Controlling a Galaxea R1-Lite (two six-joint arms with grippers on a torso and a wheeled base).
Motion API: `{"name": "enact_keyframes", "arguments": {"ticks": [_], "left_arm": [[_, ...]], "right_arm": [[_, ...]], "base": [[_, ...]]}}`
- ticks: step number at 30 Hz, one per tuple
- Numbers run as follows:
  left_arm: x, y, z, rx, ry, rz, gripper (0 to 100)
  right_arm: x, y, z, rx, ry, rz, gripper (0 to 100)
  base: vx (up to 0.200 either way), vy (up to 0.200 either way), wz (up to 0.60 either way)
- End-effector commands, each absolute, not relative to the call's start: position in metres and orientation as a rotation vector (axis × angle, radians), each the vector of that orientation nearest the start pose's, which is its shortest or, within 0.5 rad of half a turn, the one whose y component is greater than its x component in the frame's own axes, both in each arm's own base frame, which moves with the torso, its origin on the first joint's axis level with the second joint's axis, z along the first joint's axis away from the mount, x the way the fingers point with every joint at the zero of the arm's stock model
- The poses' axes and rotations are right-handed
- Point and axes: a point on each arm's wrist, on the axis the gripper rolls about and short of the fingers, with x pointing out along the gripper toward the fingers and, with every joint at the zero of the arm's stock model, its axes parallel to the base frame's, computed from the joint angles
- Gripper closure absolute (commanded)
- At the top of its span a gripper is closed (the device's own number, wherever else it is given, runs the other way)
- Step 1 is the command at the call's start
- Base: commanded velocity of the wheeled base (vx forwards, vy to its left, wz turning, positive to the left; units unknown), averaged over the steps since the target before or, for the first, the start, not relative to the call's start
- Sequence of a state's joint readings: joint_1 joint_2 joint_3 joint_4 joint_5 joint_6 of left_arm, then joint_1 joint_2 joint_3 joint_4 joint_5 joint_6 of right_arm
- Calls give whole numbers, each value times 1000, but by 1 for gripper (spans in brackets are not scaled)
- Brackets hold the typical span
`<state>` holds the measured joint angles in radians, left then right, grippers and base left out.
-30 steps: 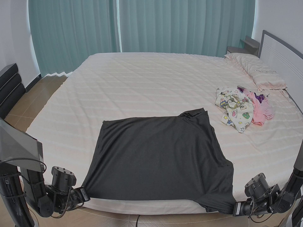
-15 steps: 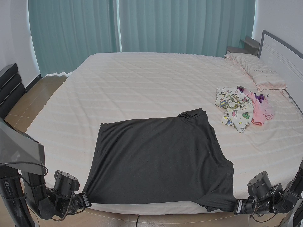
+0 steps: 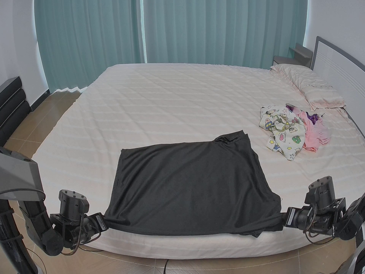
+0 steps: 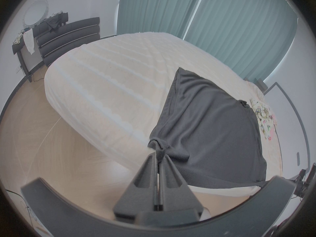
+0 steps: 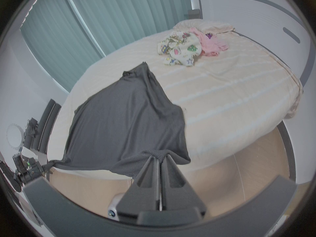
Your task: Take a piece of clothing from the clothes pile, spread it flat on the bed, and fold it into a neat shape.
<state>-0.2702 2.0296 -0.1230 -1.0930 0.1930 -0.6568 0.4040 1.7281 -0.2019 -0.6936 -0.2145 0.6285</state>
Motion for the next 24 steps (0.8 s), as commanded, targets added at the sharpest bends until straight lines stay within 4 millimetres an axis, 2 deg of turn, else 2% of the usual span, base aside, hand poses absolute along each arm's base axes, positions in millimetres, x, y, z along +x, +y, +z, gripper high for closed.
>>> {"name": "enact_keyframes", "arguments": {"ticks": [1, 8, 12, 14, 18, 24], "left_arm": [[226, -51, 11, -465, 720, 192, 100], [238, -52, 17, -482, 682, 184, 100], [248, -54, 27, -483, 684, 187, 100], [250, -54, 41, -480, 697, 190, 100], [249, -55, 60, -467, 767, 191, 100], [250, -56, 63, -454, 853, 193, 100]], "right_arm": [[209, 73, 60, 366, 750, -84, 100], [224, 73, 67, 387, 706, -80, 100], [233, 72, 75, 405, 666, -80, 100], [237, 71, 79, 408, 647, -81, 100], [235, 68, 78, 379, 650, -84, 100], [229, 67, 79, 370, 656, -77, 100]], "base": [[0, 0, 0], [0, 0, 0], [0, 0, 0], [0, 0, 0], [0, 0, 0], [0, 0, 0]]}}
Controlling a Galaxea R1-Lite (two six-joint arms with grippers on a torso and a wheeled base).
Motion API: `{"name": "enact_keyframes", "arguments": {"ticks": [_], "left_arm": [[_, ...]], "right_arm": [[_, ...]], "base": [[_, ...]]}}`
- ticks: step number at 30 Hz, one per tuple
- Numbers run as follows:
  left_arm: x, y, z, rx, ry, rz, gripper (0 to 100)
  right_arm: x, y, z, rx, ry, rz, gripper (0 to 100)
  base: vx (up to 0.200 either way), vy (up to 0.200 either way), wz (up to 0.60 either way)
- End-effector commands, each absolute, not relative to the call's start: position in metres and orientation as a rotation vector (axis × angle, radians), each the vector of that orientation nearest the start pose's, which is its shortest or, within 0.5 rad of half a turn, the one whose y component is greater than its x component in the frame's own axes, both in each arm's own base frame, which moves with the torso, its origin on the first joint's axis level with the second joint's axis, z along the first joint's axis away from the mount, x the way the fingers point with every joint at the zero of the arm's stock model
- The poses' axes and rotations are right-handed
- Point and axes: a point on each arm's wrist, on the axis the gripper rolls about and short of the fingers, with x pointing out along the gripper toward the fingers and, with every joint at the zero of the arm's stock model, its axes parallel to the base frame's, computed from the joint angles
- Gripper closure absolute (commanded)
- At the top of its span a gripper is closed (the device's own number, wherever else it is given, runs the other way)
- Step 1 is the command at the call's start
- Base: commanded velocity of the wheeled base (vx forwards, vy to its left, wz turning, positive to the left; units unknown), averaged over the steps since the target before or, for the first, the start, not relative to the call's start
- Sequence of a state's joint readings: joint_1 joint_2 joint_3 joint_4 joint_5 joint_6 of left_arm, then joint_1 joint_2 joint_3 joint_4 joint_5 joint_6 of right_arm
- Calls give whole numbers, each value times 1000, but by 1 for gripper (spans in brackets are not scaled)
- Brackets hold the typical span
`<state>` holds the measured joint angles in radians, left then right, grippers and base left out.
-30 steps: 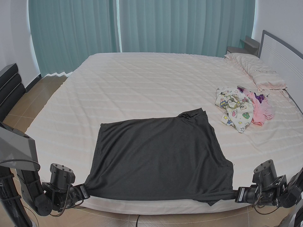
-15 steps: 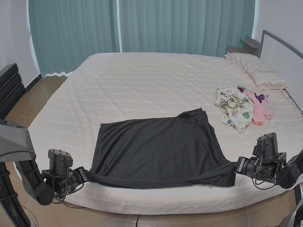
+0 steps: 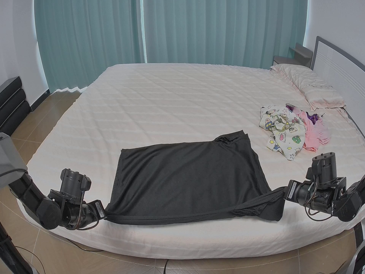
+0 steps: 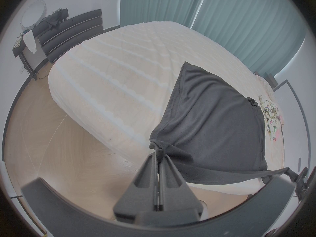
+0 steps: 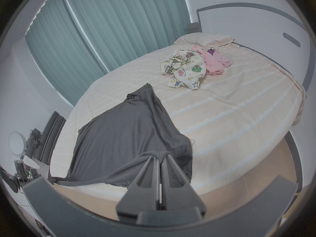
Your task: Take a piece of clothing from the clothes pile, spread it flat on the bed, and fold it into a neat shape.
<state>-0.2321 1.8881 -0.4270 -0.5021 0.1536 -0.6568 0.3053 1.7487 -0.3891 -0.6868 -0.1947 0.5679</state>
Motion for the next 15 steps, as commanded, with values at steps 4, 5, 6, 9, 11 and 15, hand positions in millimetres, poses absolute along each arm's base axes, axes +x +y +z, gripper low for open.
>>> {"name": "enact_keyframes", "arguments": {"ticks": [4, 5, 6, 9, 11, 15], "left_arm": [[251, -57, 56, -446, 880, 199, 100], [253, -57, 57, -450, 871, 198, 100], [255, -58, 58, -451, 867, 196, 100], [261, -58, 59, -454, 860, 198, 100], [265, -59, 61, -458, 847, 194, 100], [275, -59, 59, -462, 844, 201, 100]], "right_arm": [[222, 66, 74, 334, 681, -70, 100], [220, 65, 74, 319, 685, -68, 100], [220, 64, 74, 313, 687, -64, 100], [224, 65, 76, 324, 679, -48, 100], [226, 66, 77, 327, 672, -39, 100], [236, 69, 83, 341, 649, -16, 100]], "base": [[0, 0, 0], [0, 0, 0], [0, 0, 0], [0, 0, 0], [0, 0, 0], [0, 0, 0]]}}
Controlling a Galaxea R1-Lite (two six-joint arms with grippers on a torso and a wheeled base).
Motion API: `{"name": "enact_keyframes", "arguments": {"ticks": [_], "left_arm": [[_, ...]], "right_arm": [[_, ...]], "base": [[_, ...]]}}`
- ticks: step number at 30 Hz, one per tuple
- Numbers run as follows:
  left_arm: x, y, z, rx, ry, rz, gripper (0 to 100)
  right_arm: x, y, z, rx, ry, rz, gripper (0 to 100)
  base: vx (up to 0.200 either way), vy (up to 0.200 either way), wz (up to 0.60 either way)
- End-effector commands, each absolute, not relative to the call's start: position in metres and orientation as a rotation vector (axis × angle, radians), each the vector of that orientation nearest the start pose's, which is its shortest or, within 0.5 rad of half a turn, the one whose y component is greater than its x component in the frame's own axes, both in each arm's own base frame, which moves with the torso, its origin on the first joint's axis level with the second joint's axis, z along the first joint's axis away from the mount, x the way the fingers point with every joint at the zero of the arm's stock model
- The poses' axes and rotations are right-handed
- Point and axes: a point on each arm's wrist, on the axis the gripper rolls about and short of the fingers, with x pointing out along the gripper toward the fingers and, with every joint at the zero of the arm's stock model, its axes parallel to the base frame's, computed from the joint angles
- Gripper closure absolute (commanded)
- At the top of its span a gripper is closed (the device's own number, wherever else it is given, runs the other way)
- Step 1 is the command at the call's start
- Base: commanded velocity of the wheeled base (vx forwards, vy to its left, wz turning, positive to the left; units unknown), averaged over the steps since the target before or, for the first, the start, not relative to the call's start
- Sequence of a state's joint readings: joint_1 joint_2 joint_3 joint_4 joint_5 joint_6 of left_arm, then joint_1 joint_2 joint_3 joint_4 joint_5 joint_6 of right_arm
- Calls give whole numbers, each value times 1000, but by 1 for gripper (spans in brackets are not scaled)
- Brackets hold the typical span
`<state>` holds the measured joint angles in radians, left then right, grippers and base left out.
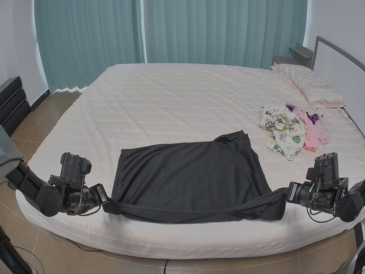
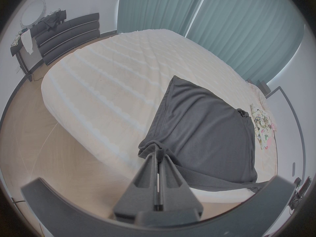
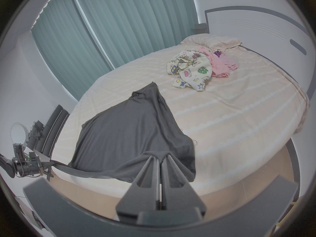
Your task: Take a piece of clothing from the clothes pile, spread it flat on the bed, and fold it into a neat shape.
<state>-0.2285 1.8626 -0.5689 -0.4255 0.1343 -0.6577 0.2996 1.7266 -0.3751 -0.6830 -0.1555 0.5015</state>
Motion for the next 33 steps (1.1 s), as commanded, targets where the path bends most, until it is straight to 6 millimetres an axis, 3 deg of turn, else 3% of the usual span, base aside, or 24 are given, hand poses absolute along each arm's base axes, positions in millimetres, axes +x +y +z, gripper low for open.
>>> {"name": "enact_keyframes", "arguments": {"ticks": [1, 20, 33], "left_arm": [[279, -60, 57, -460, 845, 205, 100], [337, -61, 34, -458, 807, 266, 100], [376, -65, 25, -475, 759, 264, 100]], "right_arm": [[240, 70, 84, 344, 645, -12, 100], [315, 80, 72, 334, 603, -13, 100], [341, 77, 65, 327, 586, -33, 100]], "base": [[0, 0, 0], [0, 0, 0], [0, 0, 0]]}}
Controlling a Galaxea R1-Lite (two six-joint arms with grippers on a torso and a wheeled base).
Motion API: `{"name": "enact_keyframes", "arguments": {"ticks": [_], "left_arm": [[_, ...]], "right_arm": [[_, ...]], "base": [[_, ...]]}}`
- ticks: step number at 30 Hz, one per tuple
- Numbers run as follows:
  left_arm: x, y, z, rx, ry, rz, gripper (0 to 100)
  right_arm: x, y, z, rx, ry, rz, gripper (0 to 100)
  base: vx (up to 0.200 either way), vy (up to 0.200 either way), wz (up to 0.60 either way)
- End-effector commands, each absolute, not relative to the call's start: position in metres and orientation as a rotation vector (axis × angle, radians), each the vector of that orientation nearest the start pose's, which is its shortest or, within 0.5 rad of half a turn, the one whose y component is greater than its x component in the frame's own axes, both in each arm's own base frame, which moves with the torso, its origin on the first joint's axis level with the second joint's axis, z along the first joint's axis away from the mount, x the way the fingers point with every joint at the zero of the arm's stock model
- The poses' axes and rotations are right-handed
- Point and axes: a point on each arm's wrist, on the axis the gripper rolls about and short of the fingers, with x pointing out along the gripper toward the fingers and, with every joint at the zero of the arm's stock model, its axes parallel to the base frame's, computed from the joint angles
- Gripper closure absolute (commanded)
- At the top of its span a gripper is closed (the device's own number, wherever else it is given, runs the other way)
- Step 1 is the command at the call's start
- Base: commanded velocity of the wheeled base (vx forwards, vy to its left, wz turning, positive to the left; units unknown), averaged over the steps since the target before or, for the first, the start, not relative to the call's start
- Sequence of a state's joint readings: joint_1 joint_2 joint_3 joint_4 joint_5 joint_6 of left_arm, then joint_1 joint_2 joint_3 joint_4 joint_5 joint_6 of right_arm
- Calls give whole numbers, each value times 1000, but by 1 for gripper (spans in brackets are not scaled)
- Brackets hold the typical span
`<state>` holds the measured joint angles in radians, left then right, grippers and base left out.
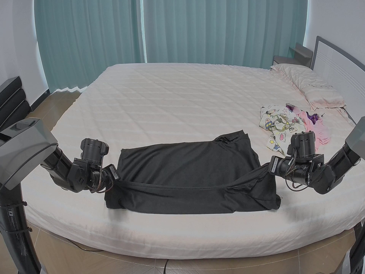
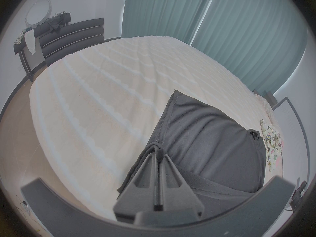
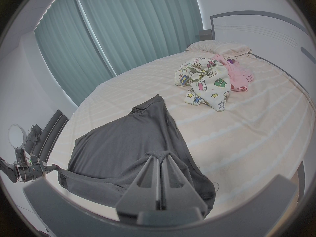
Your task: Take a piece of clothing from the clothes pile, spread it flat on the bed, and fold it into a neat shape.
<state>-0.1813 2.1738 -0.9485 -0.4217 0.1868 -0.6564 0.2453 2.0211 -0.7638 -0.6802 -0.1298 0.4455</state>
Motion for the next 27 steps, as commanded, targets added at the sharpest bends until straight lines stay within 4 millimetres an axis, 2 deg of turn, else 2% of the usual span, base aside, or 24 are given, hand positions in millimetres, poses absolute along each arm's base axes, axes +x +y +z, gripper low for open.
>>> {"name": "enact_keyframes", "arguments": {"ticks": [1, 16, 17, 21, 27], "left_arm": [[378, -65, 24, -475, 759, 265, 100], [403, -70, 11, -477, 763, 267, 100], [404, -70, 12, -477, 761, 267, 0], [412, -72, 6, -478, 766, 271, 0], [415, -70, 7, -498, 768, 287, 0]], "right_arm": [[342, 76, 65, 327, 584, -37, 100], [354, 70, 56, 334, 588, -59, 100], [354, 70, 56, 334, 588, -59, 100], [354, 71, 55, 339, 595, -45, 100], [351, 71, 54, 358, 603, -21, 100]], "base": [[0, 0, 0], [0, 0, 0], [0, 0, 0], [0, 0, 0], [0, 0, 0]]}}
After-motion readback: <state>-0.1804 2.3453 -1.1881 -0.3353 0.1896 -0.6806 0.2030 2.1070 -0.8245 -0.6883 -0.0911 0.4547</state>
